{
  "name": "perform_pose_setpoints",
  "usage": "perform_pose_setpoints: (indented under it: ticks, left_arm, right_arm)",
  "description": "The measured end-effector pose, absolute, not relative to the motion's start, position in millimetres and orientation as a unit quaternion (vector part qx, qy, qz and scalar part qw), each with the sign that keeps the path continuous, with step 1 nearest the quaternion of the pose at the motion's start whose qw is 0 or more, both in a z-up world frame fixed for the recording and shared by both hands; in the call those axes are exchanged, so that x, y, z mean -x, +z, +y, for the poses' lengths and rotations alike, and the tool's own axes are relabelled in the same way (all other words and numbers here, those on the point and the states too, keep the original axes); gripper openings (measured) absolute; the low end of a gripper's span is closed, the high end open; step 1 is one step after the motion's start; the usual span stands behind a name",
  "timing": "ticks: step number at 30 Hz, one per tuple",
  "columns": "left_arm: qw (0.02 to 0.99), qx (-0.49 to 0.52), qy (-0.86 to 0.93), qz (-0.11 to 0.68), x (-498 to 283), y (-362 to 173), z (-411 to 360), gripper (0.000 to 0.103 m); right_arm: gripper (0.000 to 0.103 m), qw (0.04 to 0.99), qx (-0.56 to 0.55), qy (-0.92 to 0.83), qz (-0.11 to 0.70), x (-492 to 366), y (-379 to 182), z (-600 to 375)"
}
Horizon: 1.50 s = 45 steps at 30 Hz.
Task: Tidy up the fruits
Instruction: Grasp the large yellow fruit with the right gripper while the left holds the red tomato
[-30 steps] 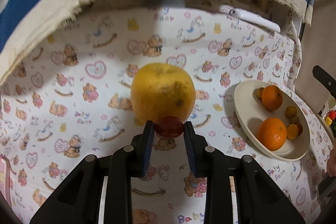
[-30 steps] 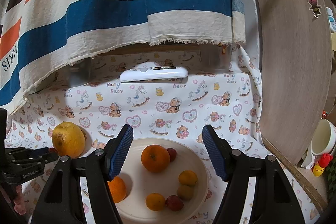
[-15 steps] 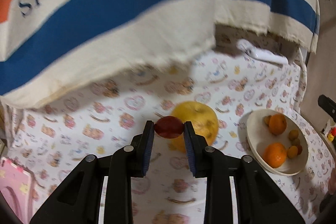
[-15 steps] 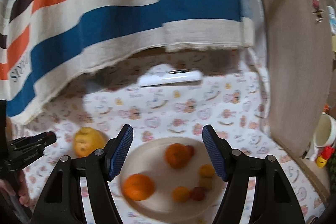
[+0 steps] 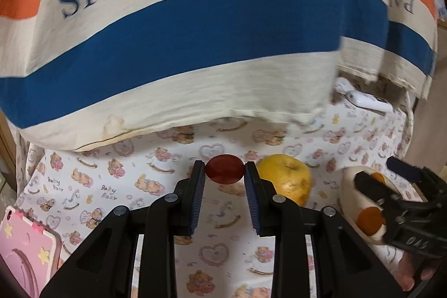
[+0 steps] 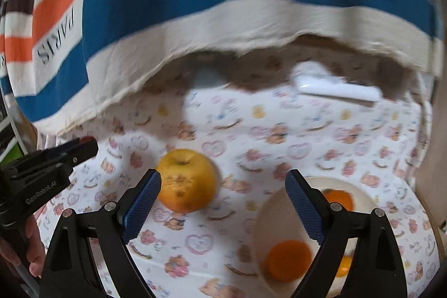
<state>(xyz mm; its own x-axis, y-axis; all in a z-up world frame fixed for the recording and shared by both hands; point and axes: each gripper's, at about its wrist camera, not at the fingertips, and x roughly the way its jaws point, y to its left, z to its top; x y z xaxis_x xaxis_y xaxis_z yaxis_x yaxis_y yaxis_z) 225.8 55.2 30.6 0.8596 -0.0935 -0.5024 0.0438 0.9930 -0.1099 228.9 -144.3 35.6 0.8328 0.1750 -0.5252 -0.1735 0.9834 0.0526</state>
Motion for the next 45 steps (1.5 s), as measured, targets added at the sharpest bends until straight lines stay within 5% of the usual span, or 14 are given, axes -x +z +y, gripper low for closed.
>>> perform_pose_setpoints:
  ticks: [14, 45]
  left_arm:
    - [0.952, 0.076, -0.011, 0.295, -251.0, 0.5, 90.1, 0.028]
    - [0.950, 0.083, -0.007, 0.300, -253.8, 0.7, 89.3, 0.028]
  right_arm:
    - [0.091, 0.929, 0.020, 0.105, 0.355, -300.5, -14.2, -89.4]
    - [0.089, 0.921, 0.045, 0.098, 0.375, -307.3, -49.0, -68.9]
